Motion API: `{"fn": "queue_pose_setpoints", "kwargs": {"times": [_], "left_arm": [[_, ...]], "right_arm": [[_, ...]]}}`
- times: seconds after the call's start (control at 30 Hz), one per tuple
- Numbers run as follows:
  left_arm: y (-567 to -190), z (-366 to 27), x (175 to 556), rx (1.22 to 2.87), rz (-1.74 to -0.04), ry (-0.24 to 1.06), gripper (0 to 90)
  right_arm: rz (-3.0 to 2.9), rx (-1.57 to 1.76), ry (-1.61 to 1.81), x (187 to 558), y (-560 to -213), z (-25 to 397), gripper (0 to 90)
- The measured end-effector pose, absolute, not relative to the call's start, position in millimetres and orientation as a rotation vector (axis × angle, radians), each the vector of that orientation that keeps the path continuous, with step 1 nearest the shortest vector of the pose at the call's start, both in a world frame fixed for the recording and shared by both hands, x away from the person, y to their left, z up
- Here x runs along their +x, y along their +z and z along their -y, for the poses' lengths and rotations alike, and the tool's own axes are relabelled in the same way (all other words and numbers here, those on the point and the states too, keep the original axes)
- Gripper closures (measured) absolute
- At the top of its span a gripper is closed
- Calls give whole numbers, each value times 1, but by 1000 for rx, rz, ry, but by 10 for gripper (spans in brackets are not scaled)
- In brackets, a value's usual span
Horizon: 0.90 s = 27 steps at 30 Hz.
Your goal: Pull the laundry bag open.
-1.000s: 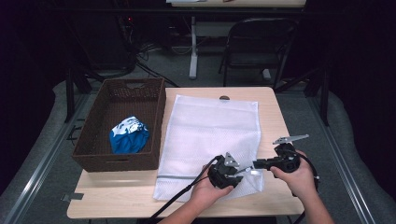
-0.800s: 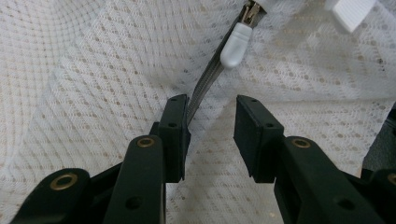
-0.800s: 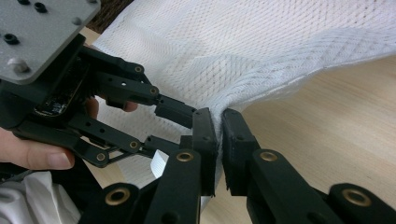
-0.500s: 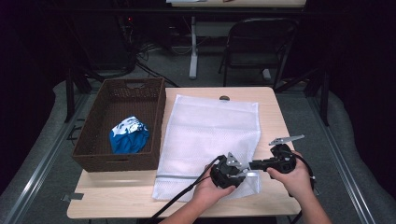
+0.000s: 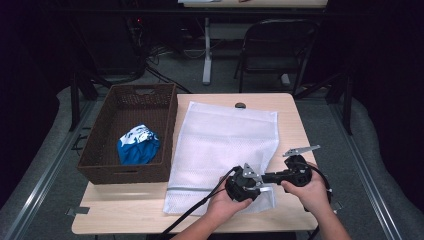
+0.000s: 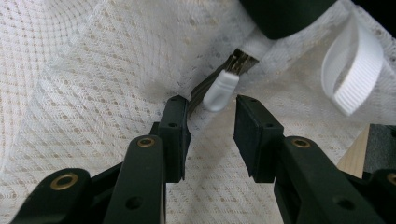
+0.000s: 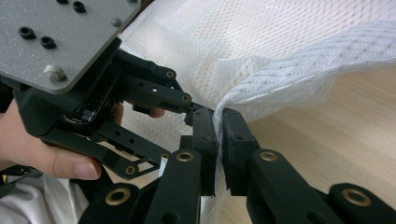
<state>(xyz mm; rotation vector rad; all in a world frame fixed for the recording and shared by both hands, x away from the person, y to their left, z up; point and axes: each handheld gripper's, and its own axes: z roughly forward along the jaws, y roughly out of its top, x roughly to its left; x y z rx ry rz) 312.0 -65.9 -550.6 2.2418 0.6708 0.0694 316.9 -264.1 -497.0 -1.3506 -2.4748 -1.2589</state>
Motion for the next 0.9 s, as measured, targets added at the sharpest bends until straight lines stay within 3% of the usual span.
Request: {"fn": "queue_pose_setpoints", "kwargs": {"times": [0.43, 0.9], "left_arm": [[-551, 65, 313, 2238, -665, 65, 663], [-549, 61, 311, 2238, -655, 88, 788]], "right_arm": [[2465, -1315, -1271, 317, -499, 257, 849], [2483, -1335, -1251, 318, -502, 258, 849]]}}
